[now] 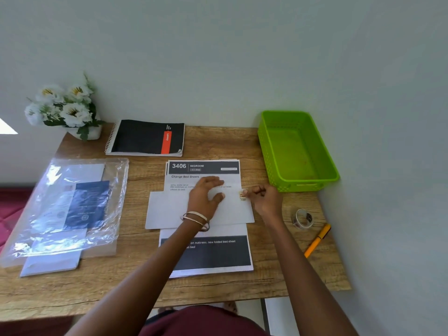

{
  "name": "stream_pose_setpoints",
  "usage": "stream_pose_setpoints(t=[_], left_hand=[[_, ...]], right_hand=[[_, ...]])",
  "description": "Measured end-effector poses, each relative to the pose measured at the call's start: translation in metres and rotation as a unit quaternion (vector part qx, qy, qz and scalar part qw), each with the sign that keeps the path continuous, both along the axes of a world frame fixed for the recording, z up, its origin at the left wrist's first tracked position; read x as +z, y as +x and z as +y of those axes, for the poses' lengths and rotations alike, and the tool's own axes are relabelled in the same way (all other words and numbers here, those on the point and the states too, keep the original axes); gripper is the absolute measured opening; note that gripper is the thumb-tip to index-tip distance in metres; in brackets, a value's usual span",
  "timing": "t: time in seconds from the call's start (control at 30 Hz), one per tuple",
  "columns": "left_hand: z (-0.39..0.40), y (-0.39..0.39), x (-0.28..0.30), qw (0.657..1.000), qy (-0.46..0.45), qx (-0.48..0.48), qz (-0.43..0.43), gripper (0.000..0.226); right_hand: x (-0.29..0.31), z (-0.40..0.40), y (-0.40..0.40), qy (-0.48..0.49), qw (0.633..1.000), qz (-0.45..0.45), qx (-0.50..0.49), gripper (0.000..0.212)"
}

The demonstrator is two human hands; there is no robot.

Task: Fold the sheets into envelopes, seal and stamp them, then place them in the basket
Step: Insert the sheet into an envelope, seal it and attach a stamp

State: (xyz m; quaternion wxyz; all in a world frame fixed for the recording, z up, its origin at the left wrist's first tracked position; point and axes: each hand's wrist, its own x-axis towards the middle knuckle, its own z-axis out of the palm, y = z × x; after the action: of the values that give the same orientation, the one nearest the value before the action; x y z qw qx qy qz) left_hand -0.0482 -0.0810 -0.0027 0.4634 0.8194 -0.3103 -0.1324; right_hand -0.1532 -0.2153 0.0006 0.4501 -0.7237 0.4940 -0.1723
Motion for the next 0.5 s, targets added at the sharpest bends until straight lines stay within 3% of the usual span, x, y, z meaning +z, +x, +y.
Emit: stream_pose_setpoints(t=[0.07,0.17,0.23,0.3,0.4,0.5], left_hand=[[0.021,0.008,0.005,0.993,0.003,0.113,-0.037,0.029],[0.054,0.02,0.012,0.958,0.131,0.253,-0.014,0.035],[0.07,0.026,0.014,0.928,0.241,0.277,0.055,0.047],[0.078,0.027,0.016,0.912,0.287,0.274,0.105,0.06],[0.081,0.027,0.021,0.913,0.24,0.29,0.158,0.069],[0.087,0.029,0.028,0.916,0.153,0.319,0.189,0.064]], right_hand=[[-0.001,0.008,-0.006,-0.019,1.0,-0.007,-0.022,0.021],[-0.003,0.026,-0.011,-0.103,0.993,0.059,-0.022,0.018],[0.001,0.035,-0.01,-0.105,0.99,0.087,-0.033,0.024],[0.002,0.037,-0.008,-0.053,0.992,0.098,-0.055,0.029],[-0.003,0.033,-0.006,0.02,0.993,0.089,-0.078,0.031],[0.002,0.027,-0.01,0.127,0.987,0.006,-0.095,0.025]])
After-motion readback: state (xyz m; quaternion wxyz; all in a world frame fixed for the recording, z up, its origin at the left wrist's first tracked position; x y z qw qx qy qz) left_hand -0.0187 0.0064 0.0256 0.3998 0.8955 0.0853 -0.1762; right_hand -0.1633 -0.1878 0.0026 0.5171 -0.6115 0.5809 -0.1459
